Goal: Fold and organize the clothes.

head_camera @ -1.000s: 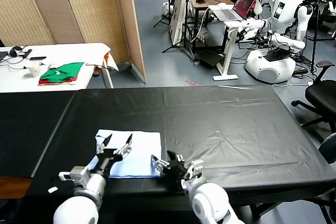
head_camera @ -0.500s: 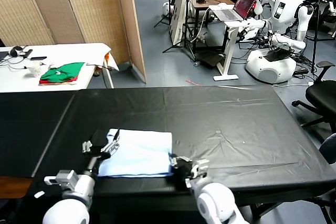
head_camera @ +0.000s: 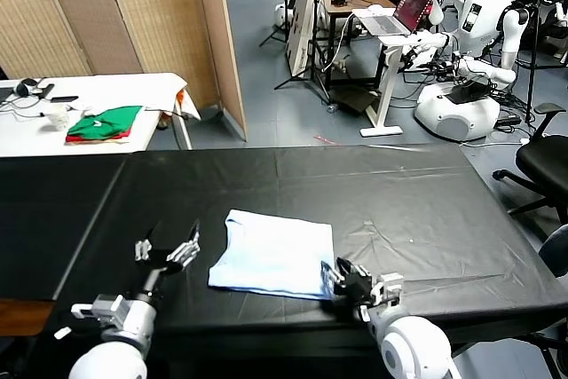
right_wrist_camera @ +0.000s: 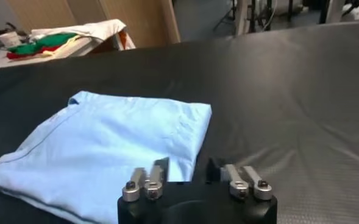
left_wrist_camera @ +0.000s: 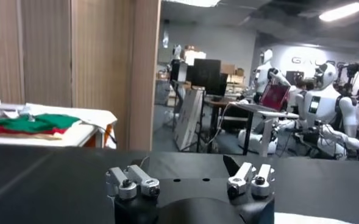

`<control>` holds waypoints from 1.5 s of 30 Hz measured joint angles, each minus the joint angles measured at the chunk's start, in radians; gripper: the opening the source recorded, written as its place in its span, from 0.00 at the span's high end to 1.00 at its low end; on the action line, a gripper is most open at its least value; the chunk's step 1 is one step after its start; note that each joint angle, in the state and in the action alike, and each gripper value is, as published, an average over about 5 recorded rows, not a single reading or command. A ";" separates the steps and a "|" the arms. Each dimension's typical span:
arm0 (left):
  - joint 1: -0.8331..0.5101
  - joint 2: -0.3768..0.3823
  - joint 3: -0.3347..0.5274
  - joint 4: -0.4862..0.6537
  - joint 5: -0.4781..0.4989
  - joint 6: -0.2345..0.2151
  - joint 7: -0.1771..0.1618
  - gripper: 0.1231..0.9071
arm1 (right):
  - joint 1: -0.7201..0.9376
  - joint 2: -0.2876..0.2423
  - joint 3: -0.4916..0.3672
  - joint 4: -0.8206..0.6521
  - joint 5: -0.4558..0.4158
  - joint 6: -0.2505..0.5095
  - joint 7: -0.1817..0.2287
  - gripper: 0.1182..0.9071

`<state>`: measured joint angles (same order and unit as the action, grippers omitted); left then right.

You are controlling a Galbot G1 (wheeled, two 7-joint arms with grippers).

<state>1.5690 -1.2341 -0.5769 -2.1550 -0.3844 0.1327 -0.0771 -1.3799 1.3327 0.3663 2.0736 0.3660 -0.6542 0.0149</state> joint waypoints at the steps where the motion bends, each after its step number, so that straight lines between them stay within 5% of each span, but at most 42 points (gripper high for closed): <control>1: 0.003 0.001 -0.001 -0.001 0.005 0.006 -0.001 0.00 | -0.003 -0.003 0.001 0.005 0.000 0.010 0.003 0.30; 5: 0.020 0.004 -0.005 -0.015 0.010 0.035 -0.015 0.00 | -0.023 -0.019 0.010 0.026 -0.002 0.070 0.023 0.05; 8: 0.040 0.012 -0.012 -0.028 0.014 0.044 -0.020 0.00 | -0.052 -0.037 0.022 0.050 -0.008 0.123 0.039 0.01; 25: 0.224 0.030 -0.044 -0.078 0.004 0.041 -0.040 0.00 | -0.371 -0.059 0.070 0.243 -0.177 0.367 0.123 0.00; 33: 0.317 0.042 -0.075 -0.111 -0.004 0.055 -0.084 0.00 | -0.522 -0.058 0.068 0.277 -0.220 0.482 0.239 0.00; 38: 0.380 0.040 -0.083 -0.126 0.000 0.078 -0.081 0.00 | -0.599 -0.058 0.064 0.291 -0.219 0.488 0.285 0.00; 45: 0.416 0.035 -0.084 -0.136 0.019 0.132 -0.045 0.00 | -0.648 -0.049 0.046 0.298 -0.211 0.445 0.292 0.00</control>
<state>1.9850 -1.1990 -0.6614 -2.2909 -0.3652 0.2646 -0.1226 -2.0280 1.2842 0.4121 2.3715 0.1550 -0.2096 0.3072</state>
